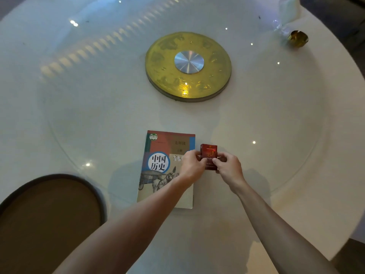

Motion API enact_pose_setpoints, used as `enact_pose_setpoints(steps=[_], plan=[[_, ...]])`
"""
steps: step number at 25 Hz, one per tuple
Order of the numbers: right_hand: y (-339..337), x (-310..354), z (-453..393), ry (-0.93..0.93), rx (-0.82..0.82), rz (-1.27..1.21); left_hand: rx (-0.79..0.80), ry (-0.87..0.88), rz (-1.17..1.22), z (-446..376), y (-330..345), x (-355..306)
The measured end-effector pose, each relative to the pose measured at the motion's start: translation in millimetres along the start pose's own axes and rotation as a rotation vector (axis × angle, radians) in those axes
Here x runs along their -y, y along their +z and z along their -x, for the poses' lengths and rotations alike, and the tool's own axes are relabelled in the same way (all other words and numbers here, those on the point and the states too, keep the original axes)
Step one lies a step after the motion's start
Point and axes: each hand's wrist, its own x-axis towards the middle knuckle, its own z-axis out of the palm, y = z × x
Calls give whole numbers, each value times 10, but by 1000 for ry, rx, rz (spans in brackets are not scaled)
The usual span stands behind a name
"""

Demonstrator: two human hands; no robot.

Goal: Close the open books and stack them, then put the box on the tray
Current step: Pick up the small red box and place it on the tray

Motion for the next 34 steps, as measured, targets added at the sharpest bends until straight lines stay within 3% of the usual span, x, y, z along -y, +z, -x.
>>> enact_pose_setpoints(steps=[6,12,20,27,34], plan=[[499,644,385,-132,124,-35,-226,28,102,331,-816,232],[1727,962,1068,-207,332,91,-431,-124,302,891,-1852,1123],[3153,862,1957,-207,591,254,-694,-294,315,1723,-2663,2389],[3738,519,2369,-219,734,416,-720,-447,348,2048,-2736,3242],[3783,448,2371,-229,757,475,-629,-477,329,1980,-2726,3419]])
